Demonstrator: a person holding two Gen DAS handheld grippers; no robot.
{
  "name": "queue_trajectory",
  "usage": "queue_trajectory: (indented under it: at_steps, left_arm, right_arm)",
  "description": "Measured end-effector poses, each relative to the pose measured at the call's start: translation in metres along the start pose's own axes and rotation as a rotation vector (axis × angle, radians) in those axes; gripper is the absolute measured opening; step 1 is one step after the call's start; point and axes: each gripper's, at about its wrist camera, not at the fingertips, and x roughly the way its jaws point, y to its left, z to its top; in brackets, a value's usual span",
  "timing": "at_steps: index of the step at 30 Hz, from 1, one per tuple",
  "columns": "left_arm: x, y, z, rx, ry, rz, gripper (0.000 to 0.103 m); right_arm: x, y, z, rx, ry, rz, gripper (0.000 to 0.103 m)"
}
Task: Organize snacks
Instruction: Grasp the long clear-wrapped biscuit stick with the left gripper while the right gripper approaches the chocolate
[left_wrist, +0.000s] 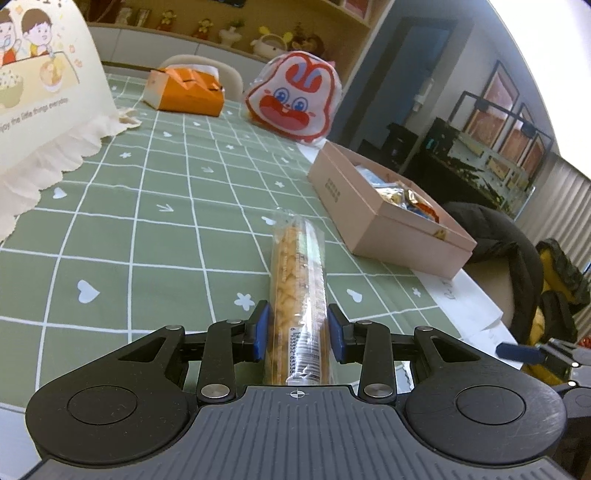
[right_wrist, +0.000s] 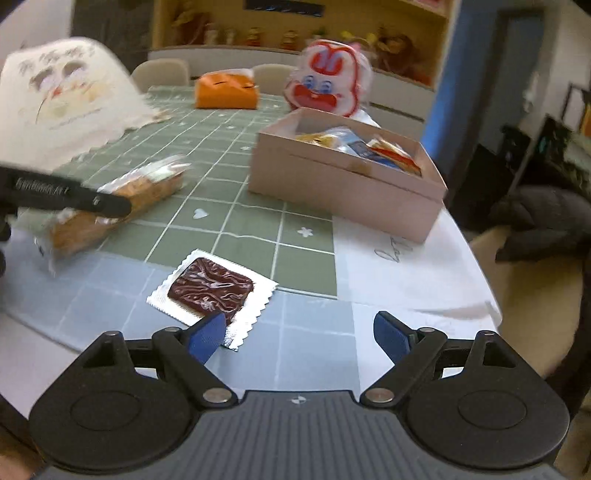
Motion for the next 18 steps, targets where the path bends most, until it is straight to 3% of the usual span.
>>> queue_trajectory:
  at_steps: [7, 10, 18]
  left_arm:
    - [-0.001, -0.005, -0.002, 0.011, -0.003, 0.021, 0.038]
    - [-0.001, -0.006, -0.002, 0.016, -0.003, 0.027, 0.038]
    - [-0.003, -0.017, -0.006, 0.056, 0.032, 0.007, 0.038]
  right_arm:
    - [0.005, 0.005, 0.008, 0.149, -0.024, 0.114, 0.087]
    - [0.014, 0.013, 0.009, 0.18, -0.009, 0.137, 0.078]
    - [0.017, 0.024, 0.006, 0.069, -0.022, 0.083, 0.074]
